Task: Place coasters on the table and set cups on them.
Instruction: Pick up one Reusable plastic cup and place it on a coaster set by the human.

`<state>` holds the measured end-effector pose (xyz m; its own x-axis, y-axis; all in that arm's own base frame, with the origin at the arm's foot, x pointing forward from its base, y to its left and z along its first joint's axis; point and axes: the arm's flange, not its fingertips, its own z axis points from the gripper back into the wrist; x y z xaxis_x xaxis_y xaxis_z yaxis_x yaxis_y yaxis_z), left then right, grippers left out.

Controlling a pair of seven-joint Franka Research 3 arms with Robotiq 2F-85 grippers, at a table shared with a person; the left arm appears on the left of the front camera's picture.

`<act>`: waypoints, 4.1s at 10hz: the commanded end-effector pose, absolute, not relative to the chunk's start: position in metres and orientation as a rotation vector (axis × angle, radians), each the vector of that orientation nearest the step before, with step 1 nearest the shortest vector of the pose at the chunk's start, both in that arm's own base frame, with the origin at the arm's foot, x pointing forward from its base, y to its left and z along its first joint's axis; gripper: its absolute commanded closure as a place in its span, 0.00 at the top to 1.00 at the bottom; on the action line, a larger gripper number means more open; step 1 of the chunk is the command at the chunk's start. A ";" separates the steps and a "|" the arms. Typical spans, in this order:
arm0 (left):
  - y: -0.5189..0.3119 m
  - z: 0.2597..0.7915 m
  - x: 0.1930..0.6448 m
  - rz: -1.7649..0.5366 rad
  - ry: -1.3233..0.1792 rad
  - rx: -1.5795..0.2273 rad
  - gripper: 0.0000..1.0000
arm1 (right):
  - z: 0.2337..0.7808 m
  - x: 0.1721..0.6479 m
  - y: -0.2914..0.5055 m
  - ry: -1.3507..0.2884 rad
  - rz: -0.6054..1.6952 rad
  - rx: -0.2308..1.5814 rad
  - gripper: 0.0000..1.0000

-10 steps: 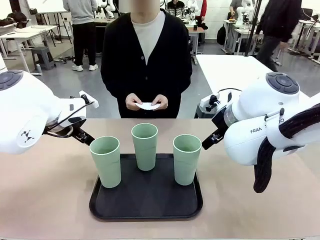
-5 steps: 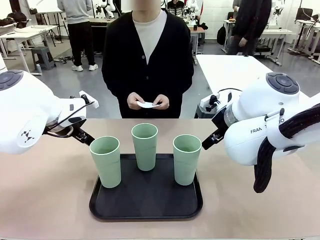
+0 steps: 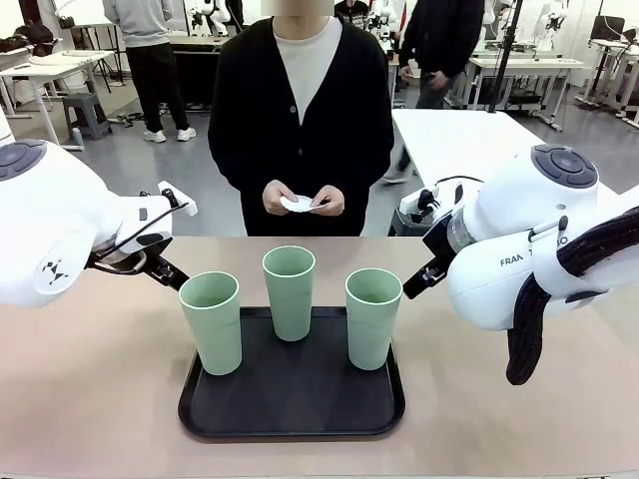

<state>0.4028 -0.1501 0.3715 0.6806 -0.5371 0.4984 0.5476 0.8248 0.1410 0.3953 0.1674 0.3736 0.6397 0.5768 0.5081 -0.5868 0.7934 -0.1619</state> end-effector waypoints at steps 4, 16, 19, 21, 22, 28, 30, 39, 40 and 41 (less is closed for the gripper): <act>-0.098 0.461 0.362 -0.673 -0.569 0.048 1.00 | 0.447 0.336 0.148 -0.514 0.604 -0.032 1.00; -0.051 0.513 0.311 -0.592 -0.272 -0.401 1.00 | 0.513 0.278 0.096 -0.286 0.516 0.460 1.00; 0.014 0.498 0.333 -0.358 -0.215 -0.825 1.00 | 0.512 0.275 0.003 -0.295 0.346 0.846 1.00; 0.056 0.480 0.335 -0.207 -0.248 -0.951 1.00 | 0.490 0.265 -0.054 -0.307 0.221 0.974 1.00; 0.071 0.474 0.334 -0.147 -0.262 -0.976 1.00 | 0.476 0.264 -0.077 -0.299 0.160 1.013 1.00; 0.144 0.462 0.341 0.015 -0.274 -1.066 1.00 | 0.450 0.272 -0.163 -0.302 -0.006 1.138 1.00; 0.143 0.459 0.337 0.034 -0.278 -1.080 1.00 | 0.456 0.266 -0.178 -0.347 -0.026 1.166 1.00; 0.157 0.467 0.324 0.080 -0.285 -1.054 1.00 | 0.458 0.257 -0.185 -0.342 -0.061 1.152 1.00; 0.157 0.467 0.324 0.080 -0.285 -1.054 1.00 | 0.458 0.257 -0.185 -0.342 -0.061 1.152 1.00; 0.157 0.467 0.324 0.080 -0.285 -1.054 1.00 | 0.458 0.257 -0.185 -0.342 -0.061 1.152 1.00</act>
